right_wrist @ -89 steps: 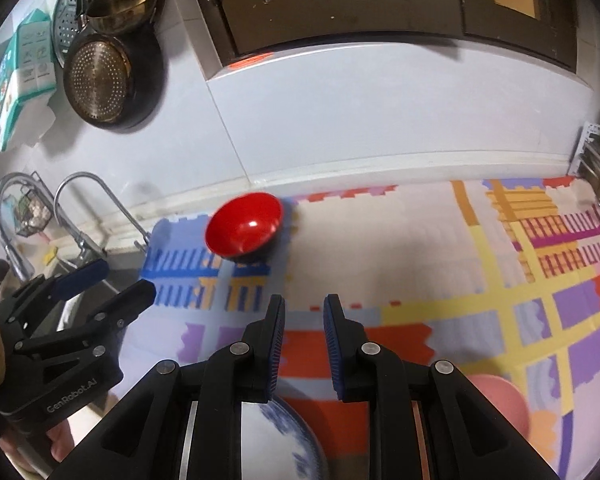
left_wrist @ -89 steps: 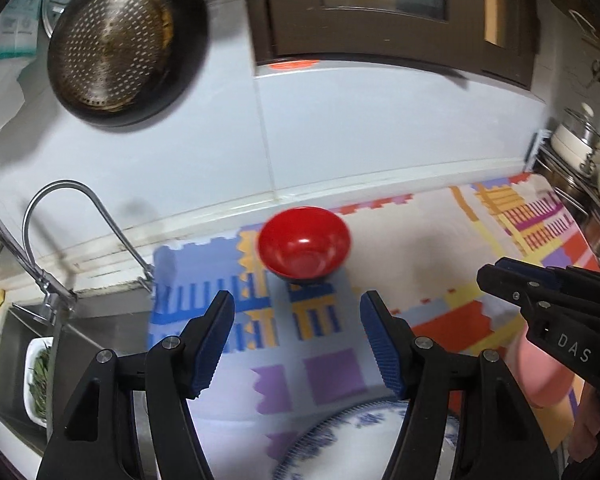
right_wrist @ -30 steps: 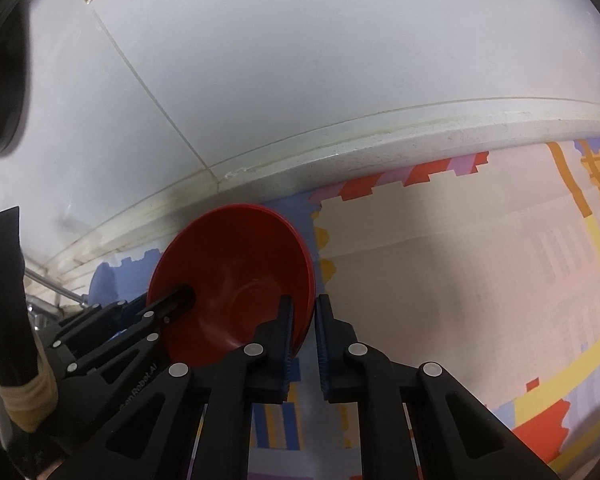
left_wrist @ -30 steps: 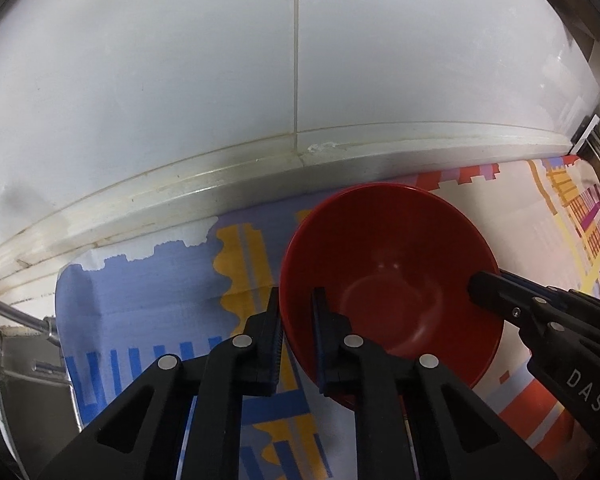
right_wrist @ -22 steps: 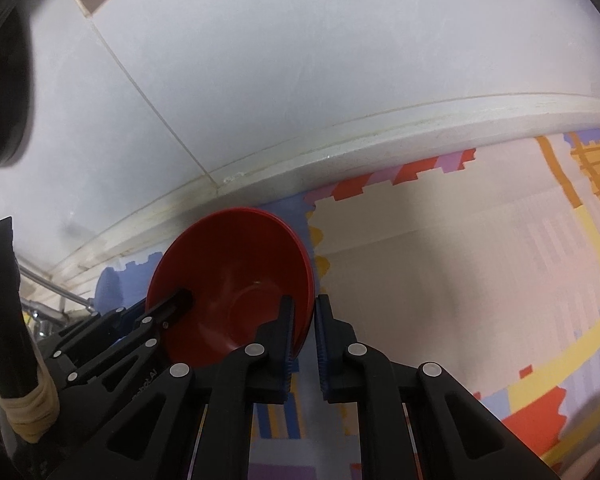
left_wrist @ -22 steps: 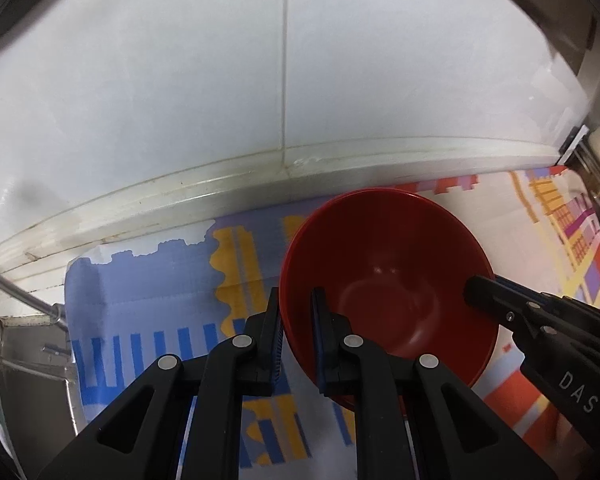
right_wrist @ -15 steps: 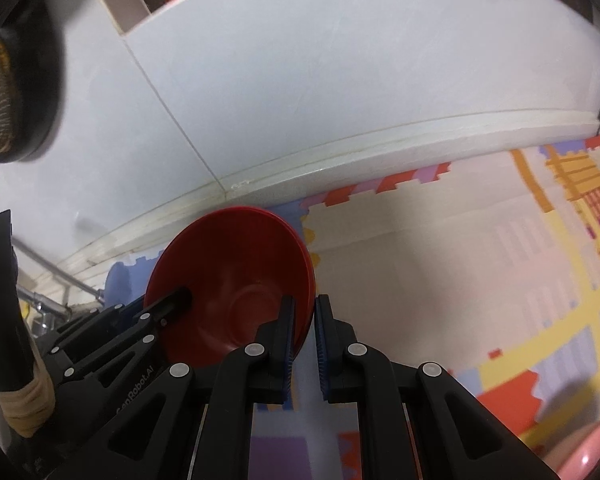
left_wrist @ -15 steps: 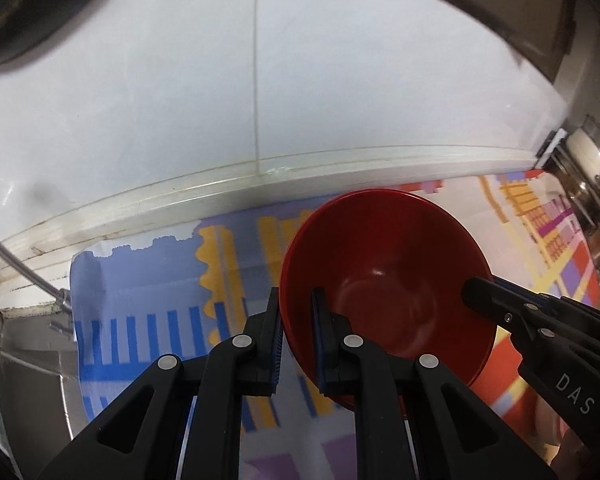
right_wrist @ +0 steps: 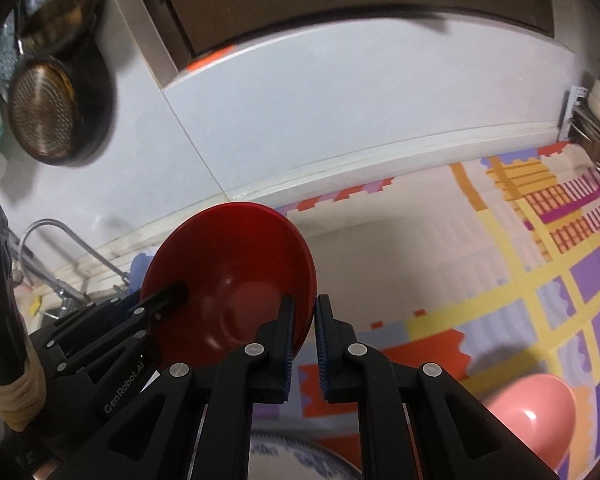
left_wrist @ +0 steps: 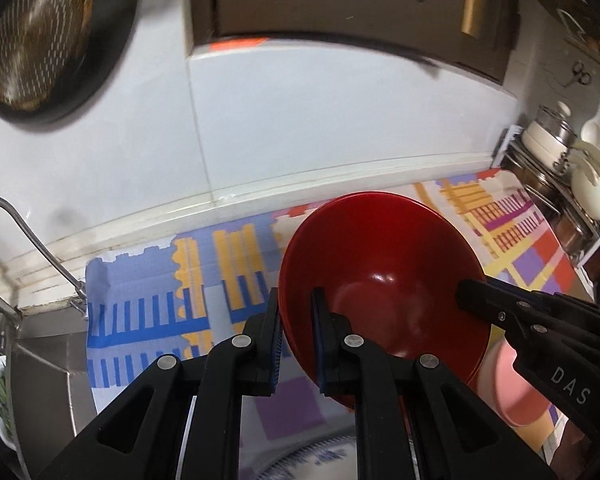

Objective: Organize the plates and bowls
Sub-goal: 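Lift the red-and-black bowl with the left gripper and carry it over the pink bowl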

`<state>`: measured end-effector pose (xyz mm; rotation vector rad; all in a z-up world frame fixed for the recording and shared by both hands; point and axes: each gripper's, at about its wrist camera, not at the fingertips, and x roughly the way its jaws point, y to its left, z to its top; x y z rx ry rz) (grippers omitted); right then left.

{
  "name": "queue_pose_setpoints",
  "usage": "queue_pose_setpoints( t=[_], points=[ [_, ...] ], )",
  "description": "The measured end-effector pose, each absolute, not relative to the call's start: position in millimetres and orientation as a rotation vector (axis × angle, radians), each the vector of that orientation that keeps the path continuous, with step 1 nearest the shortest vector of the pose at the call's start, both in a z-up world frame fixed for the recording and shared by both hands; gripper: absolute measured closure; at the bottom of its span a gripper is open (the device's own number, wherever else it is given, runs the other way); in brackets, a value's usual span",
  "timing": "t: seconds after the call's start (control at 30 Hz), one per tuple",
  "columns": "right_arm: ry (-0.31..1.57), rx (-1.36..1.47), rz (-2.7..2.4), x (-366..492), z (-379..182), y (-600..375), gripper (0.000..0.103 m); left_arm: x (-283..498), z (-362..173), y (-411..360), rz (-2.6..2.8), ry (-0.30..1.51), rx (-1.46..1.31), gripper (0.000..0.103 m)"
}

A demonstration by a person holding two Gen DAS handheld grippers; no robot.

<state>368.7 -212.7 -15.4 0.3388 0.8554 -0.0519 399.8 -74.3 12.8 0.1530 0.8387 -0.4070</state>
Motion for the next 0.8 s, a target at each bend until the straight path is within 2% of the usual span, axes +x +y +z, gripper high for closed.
queue_pose_setpoints(
  t=[0.5, 0.8],
  points=[
    [0.796, 0.331, -0.127, 274.0, 15.9, -281.3, 0.091, 314.9, 24.5, -149.8, -0.524, 0.838, 0.151, 0.086],
    [0.821, 0.331, -0.146, 237.3, 4.2, -317.9, 0.092, 285.2, 9.1, -183.0, -0.536, 0.874, 0.166, 0.086]
  ],
)
